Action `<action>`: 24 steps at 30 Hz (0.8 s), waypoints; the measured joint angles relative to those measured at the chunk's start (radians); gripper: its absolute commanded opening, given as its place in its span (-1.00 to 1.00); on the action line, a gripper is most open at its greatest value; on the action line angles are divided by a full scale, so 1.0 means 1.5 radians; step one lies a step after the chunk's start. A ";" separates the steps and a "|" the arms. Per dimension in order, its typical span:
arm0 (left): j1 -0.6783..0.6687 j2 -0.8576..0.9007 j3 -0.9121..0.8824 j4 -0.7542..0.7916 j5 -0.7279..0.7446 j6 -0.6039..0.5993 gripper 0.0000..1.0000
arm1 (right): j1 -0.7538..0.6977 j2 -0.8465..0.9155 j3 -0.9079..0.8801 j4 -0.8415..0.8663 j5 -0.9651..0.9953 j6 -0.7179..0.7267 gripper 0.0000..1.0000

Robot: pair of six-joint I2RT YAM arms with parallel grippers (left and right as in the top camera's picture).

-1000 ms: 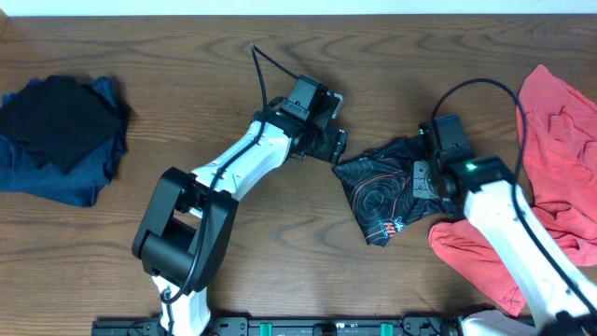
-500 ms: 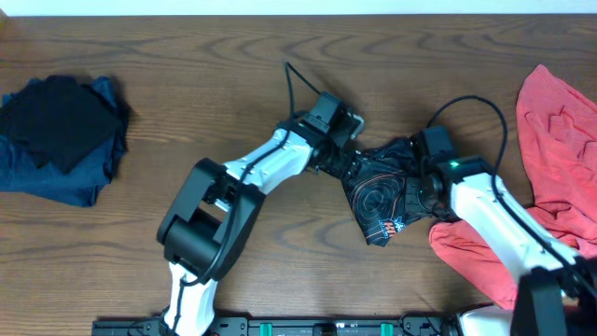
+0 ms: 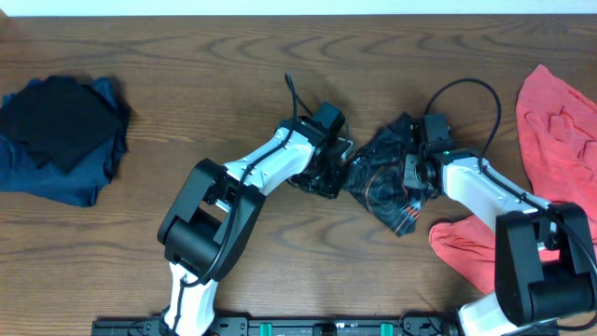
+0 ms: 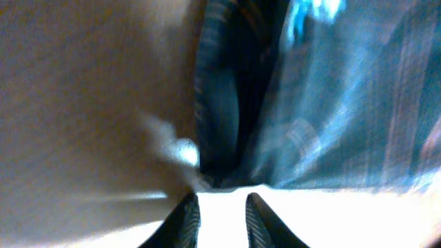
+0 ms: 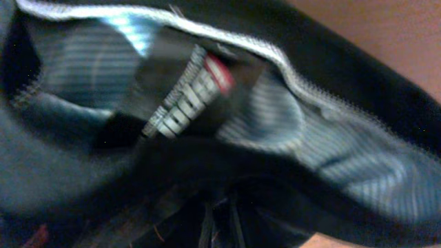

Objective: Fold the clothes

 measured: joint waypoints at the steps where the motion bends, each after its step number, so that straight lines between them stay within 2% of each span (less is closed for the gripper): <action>1: -0.001 0.000 0.000 -0.004 0.001 -0.006 -0.60 | -0.001 0.003 0.000 0.020 0.001 -0.016 -0.76; 8: -0.008 -0.001 -0.001 -0.033 0.002 -0.030 -0.61 | 0.001 0.020 0.000 0.094 -0.006 -0.117 -0.72; 10: -0.006 -0.006 -0.004 -0.027 -0.003 -0.029 -0.50 | 0.004 0.020 0.002 0.092 -0.005 -0.135 -0.69; 11: -0.004 -0.012 -0.007 -0.021 -0.014 -0.025 -0.06 | 0.004 0.020 0.003 0.087 -0.005 -0.139 -0.64; 12: 0.000 -0.020 -0.011 -0.010 -0.022 -0.020 0.59 | 0.005 0.019 0.007 0.079 -0.005 -0.142 -0.59; 13: 0.005 -0.030 -0.014 0.001 -0.031 -0.021 0.87 | 0.006 0.019 0.010 0.070 -0.005 -0.145 -0.56; 14: 0.012 -0.043 -0.015 0.014 -0.038 -0.018 1.00 | 0.006 0.015 0.013 0.060 -0.007 -0.147 -0.52; 16: 0.029 -0.077 -0.015 0.050 -0.049 -0.004 0.96 | 0.006 -0.002 0.014 0.038 -0.007 -0.149 -0.43; 17: 0.040 -0.097 -0.015 0.069 -0.051 0.007 0.96 | 0.006 -0.017 0.015 0.027 -0.006 -0.149 -0.35; 18: 0.052 -0.119 -0.014 0.091 -0.050 0.022 0.96 | 0.006 -0.048 0.018 0.014 -0.003 -0.149 -0.20; 19: 0.062 -0.134 -0.010 0.109 -0.047 0.034 0.96 | 0.006 -0.071 0.023 0.010 -0.002 -0.149 -0.15; 24: 0.105 -0.146 0.004 0.238 0.011 0.102 0.96 | 0.005 -0.226 0.057 -0.021 0.001 -0.149 -0.14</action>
